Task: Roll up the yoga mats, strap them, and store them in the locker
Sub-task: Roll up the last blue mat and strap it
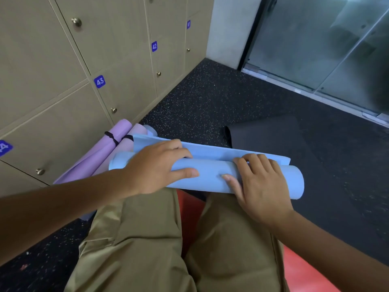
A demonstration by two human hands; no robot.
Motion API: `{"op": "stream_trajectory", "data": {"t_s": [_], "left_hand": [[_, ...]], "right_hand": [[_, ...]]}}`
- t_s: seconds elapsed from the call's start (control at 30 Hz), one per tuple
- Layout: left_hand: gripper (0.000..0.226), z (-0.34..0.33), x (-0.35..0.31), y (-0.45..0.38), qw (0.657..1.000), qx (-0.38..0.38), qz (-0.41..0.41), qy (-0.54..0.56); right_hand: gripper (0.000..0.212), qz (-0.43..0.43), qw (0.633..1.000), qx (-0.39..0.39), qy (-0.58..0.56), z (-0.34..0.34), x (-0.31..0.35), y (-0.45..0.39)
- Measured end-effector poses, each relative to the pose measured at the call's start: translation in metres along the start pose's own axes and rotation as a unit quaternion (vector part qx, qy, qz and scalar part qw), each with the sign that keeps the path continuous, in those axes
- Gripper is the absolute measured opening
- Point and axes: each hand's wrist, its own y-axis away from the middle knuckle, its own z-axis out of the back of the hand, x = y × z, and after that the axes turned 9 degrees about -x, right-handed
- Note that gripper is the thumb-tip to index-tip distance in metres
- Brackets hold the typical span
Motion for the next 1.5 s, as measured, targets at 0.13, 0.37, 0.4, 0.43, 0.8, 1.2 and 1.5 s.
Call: {"op": "stream_trajectory", "data": {"t_s": [0.13, 0.37, 0.4, 0.43, 0.8, 1.2, 1.5], "left_hand": [[0.071, 0.000, 0.000, -0.006, 1.000, -0.002, -0.013, -0.012], [0.067, -0.018, -0.012, 0.006, 0.962, -0.171, -0.155, -0.148], [0.076, -0.022, -0.012, 0.007, 0.962, -0.170, -0.145, -0.157], [0.083, -0.025, -0.011, 0.005, 0.963, -0.168, -0.135, -0.163], [0.080, -0.013, 0.002, -0.039, 0.993, -0.023, -0.061, -0.097], [0.083, -0.013, 0.020, -0.077, 0.984, 0.010, -0.099, -0.145], [0.109, -0.045, -0.014, -0.080, 0.965, -0.045, -0.083, -0.244]], "right_hand": [[0.061, -0.008, 0.999, -0.035, -0.011, -0.012, -0.003, -0.007], [0.056, -0.069, 0.994, 0.004, -0.083, -0.021, -0.009, -0.031], [0.058, -0.080, 0.993, 0.030, -0.084, -0.022, -0.011, -0.037], [0.061, -0.089, 0.991, 0.059, -0.078, -0.023, -0.012, -0.043], [0.053, -0.033, 0.999, 0.020, -0.025, -0.023, -0.027, -0.038], [0.058, -0.088, 0.995, -0.009, -0.052, -0.047, -0.034, -0.063], [0.069, -0.153, 0.964, 0.195, -0.096, -0.040, -0.044, -0.098]]}}
